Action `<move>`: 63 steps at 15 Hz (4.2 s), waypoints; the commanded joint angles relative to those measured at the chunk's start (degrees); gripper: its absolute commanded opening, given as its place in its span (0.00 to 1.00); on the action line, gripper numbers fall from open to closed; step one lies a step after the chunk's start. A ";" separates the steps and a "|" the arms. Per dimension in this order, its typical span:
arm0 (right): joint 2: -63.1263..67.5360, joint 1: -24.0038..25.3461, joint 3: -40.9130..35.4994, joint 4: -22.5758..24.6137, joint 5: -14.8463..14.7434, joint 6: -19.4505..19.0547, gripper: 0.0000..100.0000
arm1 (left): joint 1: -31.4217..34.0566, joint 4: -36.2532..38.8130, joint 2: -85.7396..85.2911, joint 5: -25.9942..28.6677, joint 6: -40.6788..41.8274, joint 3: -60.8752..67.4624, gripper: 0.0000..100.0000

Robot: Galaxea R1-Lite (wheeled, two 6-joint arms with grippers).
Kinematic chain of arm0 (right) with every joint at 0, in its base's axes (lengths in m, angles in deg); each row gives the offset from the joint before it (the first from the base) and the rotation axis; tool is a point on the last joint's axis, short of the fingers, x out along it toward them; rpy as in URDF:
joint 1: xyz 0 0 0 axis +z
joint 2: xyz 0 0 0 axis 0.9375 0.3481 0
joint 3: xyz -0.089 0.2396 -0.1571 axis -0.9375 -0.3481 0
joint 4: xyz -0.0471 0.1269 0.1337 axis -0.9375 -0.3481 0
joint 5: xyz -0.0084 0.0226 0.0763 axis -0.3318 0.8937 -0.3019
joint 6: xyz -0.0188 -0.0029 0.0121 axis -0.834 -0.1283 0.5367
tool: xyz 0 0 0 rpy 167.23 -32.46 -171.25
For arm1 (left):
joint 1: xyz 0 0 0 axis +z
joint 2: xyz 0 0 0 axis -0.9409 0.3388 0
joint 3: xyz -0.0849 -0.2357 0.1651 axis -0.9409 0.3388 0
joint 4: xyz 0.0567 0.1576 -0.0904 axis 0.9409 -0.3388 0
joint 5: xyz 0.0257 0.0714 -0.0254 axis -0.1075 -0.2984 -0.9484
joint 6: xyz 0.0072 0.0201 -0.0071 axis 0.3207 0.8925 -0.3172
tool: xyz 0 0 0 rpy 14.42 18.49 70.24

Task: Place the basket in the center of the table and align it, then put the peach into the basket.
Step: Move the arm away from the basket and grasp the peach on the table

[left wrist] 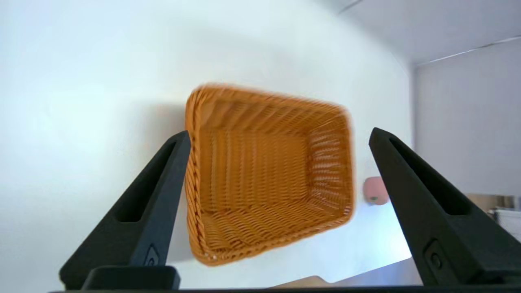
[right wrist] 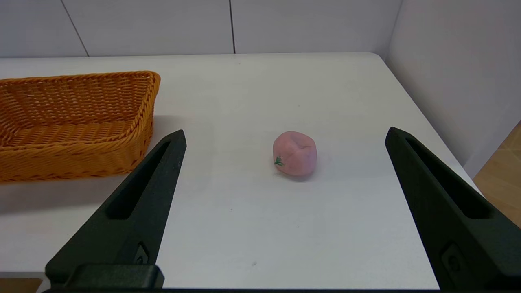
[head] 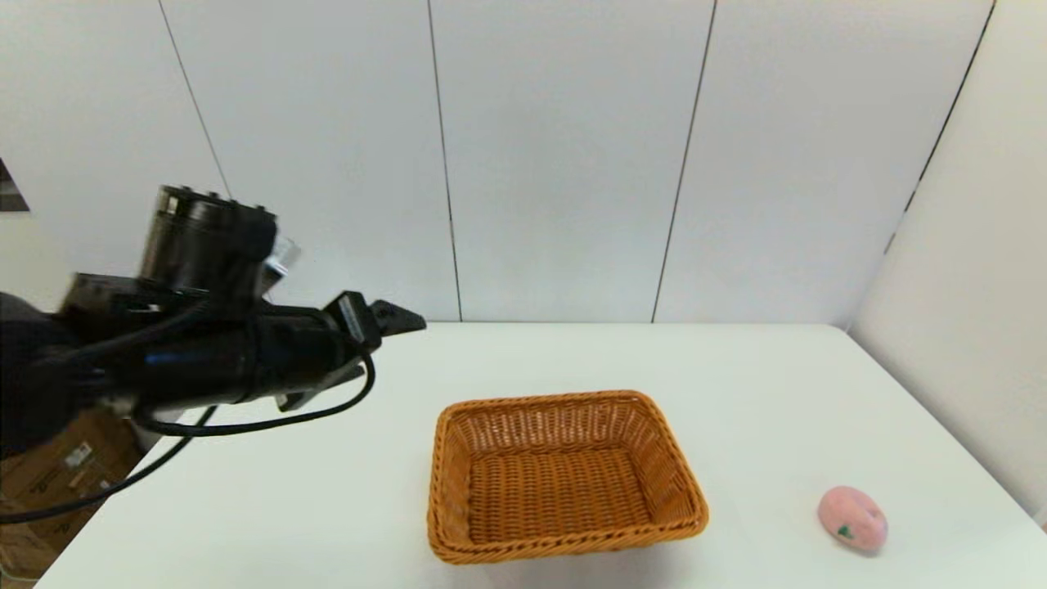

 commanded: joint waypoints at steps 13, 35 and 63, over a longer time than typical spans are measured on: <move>-0.01 0.02 0.01 -0.01 0.00 0.00 1.00 | -0.79 -6.75 -44.92 -9.75 30.53 17.41 1.00; -0.01 0.02 0.01 -0.01 0.00 0.00 1.00 | 18.98 -13.60 -70.14 -14.49 35.36 29.10 1.00; -0.01 0.02 0.71 -0.89 1.84 -4.48 1.00 | 24.61 -9.73 -86.23 -6.14 38.35 48.61 1.00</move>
